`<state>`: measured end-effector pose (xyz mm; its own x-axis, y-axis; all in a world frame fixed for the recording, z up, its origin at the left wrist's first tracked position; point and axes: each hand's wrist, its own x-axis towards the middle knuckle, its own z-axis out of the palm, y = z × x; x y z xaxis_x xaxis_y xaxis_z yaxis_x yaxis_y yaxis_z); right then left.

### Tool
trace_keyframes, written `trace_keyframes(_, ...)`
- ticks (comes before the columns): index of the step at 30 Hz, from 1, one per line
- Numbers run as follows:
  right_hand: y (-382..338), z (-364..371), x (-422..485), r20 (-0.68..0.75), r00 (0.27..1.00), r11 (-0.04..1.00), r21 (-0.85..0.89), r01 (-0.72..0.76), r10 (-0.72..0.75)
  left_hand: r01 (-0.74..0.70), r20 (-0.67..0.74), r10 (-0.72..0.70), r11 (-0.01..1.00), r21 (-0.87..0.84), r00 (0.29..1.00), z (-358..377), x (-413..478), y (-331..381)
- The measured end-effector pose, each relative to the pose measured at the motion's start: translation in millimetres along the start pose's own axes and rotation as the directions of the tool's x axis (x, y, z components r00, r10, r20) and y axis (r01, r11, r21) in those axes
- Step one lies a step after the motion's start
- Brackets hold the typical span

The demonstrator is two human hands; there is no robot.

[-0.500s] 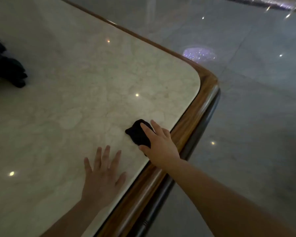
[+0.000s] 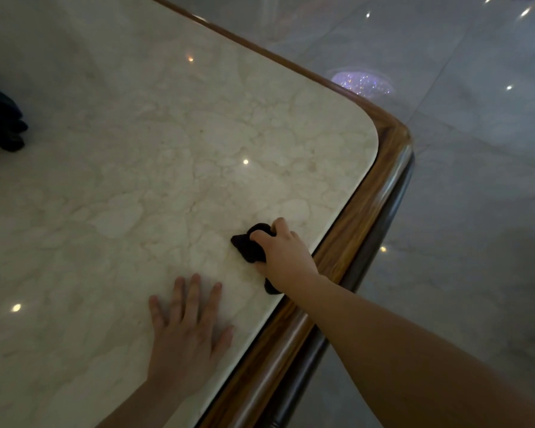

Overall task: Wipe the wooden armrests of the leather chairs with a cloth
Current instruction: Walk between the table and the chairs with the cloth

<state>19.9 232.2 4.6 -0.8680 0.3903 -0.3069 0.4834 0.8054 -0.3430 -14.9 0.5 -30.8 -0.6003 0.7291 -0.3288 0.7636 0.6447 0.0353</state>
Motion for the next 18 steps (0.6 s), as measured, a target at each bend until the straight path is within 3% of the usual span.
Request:
trace_keyframes(7,3,-31,-36,-0.063,0.997,0.992,0.115,-0.042,0.05,0.074,0.055,-0.073,0.997,-0.012,0.996,-42,-4,2)
trace_keyframes(18,13,-136,-157,-0.206,0.955,0.953,0.257,-0.159,0.215,-0.07,-0.054,0.073,0.996,0.047,0.996,-156,-50,48)
